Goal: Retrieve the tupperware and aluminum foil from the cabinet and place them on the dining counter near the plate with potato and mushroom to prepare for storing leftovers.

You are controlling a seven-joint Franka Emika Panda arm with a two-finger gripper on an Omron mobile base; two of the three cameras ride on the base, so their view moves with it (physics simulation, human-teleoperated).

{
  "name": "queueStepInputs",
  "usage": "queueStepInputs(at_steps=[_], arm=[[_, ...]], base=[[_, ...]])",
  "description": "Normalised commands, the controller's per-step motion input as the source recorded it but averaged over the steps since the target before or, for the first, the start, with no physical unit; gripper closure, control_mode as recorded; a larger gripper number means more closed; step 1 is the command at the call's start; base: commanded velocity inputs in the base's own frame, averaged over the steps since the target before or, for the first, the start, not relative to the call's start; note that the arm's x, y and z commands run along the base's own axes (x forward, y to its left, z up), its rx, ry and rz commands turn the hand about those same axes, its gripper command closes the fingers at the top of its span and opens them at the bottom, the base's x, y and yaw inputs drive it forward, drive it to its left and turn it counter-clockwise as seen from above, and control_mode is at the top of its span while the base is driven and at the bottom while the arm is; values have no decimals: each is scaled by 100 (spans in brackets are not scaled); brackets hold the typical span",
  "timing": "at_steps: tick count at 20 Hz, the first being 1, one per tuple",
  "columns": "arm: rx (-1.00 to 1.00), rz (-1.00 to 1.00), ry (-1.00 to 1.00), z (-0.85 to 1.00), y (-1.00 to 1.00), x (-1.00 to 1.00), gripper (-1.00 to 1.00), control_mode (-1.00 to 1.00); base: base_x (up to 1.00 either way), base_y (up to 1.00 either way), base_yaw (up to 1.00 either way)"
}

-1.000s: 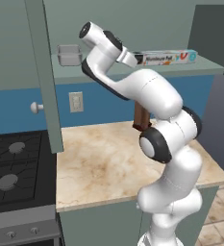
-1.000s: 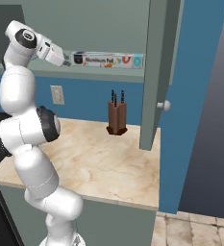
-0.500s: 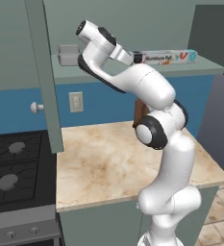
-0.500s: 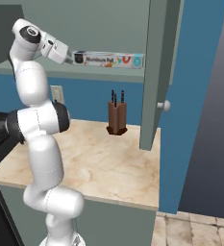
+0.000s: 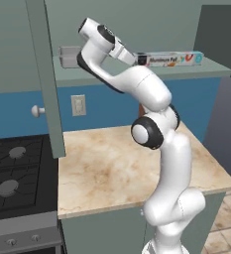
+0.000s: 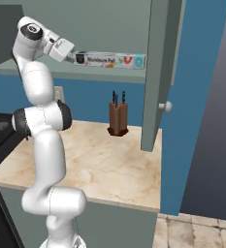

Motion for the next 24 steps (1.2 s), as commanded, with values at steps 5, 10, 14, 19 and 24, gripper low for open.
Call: queueStepInputs(at_steps=[5, 10, 14, 19, 24], arm=[[-9, -10, 0, 0, -24, -1, -100, -100], [-11, -8, 1, -14, -19, -31, -100, -100], [-10, -4, 5, -74, -23, -43, -100, -100], [-4, -1, 2, -75, -31, -25, -100, -100], [0, 0, -1, -60, -43, -16, -100, -100]], base=[[0, 0, 0], [0, 0, 0], [0, 0, 0], [0, 0, 0], [0, 0, 0]])
